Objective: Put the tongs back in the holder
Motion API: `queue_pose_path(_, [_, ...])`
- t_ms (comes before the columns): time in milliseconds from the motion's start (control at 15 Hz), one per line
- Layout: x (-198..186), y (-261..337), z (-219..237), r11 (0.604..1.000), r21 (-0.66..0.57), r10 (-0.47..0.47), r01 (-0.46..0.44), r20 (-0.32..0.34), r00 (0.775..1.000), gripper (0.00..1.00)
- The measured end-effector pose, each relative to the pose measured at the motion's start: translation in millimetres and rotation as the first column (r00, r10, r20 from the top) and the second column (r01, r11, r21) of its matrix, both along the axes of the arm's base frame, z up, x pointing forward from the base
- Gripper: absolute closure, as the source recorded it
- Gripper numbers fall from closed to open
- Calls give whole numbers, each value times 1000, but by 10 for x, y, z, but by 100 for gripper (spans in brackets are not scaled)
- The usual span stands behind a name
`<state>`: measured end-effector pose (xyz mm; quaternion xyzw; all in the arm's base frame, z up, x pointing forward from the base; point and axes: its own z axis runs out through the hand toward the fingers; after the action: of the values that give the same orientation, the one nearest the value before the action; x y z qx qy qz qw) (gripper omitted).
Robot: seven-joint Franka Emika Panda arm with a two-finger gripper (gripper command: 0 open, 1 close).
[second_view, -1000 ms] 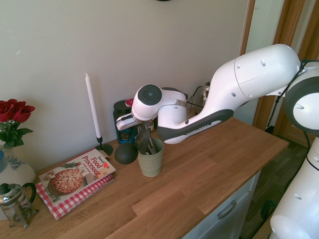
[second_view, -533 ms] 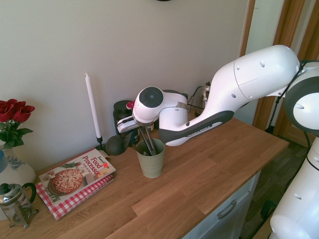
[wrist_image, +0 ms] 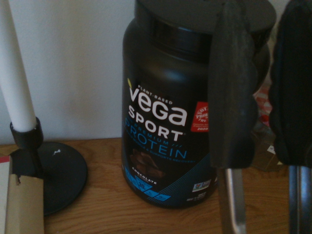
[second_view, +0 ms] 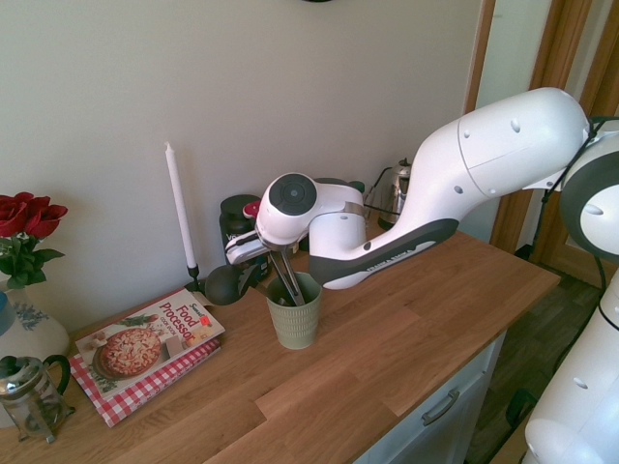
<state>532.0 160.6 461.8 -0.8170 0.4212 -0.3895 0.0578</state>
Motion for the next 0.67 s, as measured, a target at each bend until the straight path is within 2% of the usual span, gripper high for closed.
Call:
queue_pose_path(200, [-78,74,215,1000,31,-6,6,10,1000,0])
queue_pose_path(333, [-184,80,550,998,64,-5,4,12,1000,0])
queue_pose_path(400, [-257,37,749,997,78,-3,4,-11,1000,0])
queue_pose_path(533, [-428,-100,969,997,71,-11,21,-147,989,0])
queue_pose_path(667, [-564,-370,1114,996,90,28,-2,-287,958,0])
